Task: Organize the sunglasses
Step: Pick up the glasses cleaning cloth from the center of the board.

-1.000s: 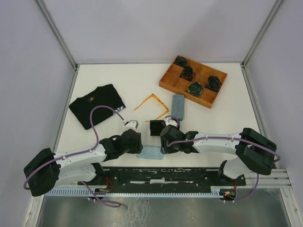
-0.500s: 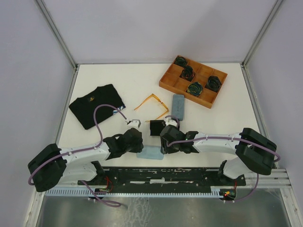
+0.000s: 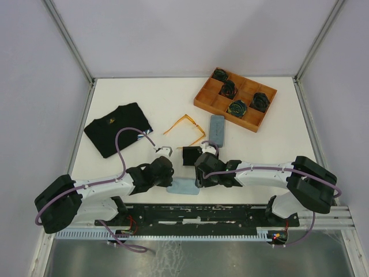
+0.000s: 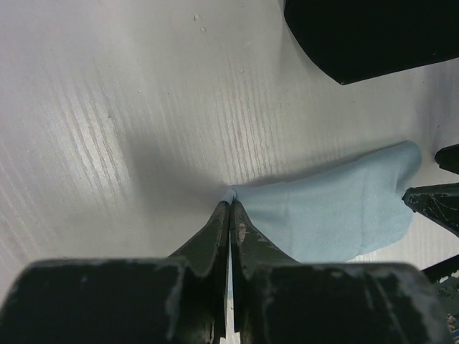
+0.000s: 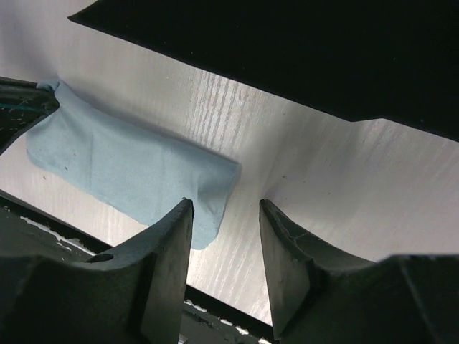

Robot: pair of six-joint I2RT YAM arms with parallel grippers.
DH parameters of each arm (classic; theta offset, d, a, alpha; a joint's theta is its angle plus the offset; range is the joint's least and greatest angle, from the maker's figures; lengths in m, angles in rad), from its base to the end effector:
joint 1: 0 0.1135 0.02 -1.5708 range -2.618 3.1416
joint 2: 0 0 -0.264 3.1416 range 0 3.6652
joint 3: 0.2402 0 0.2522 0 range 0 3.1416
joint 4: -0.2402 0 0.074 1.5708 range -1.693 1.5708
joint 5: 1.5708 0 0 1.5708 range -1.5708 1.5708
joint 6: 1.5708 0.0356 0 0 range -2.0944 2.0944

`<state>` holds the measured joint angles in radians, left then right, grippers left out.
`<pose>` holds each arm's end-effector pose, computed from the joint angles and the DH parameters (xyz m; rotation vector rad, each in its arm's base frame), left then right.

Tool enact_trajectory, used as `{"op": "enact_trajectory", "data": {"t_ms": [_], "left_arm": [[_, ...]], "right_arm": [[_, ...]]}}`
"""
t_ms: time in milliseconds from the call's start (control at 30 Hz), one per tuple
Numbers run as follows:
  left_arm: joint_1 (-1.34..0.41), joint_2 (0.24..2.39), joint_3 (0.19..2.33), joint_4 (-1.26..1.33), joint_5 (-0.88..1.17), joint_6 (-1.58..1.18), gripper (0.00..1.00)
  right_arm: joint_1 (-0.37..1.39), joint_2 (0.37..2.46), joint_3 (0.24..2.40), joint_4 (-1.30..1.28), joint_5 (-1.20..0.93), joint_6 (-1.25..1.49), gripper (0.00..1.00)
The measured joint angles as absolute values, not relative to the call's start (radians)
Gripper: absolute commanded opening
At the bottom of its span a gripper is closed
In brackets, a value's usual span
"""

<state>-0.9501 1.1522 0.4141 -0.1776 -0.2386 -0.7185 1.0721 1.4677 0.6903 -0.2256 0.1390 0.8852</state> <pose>0.1234 -0.1581 0.1481 0.1876 2.4929 -0.4277 0.1326 0.2332 0.1549 -0.1945 2.6543 0.5408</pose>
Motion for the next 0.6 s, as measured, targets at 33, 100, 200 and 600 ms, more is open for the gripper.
{"op": "enact_trajectory", "data": {"t_ms": [33,100,200,600], "left_arm": [[-0.950,1.152,0.414,-0.178,-0.236,-0.719,0.03],[-0.950,1.152,0.414,-0.178,-0.234,-0.718,0.03],[-0.950,1.152,0.414,-0.178,-0.233,-0.718,0.03],[-0.950,1.152,0.414,-0.178,-0.233,-0.718,0.03]], "right_arm": [[1.072,1.468,0.690,-0.225,0.141,0.888,0.51],[1.072,1.468,0.690,-0.225,0.147,0.894,0.51],[1.072,1.468,0.690,-0.222,0.163,0.904,0.49],[1.072,1.501,0.691,-0.160,0.184,0.939,0.39]]}}
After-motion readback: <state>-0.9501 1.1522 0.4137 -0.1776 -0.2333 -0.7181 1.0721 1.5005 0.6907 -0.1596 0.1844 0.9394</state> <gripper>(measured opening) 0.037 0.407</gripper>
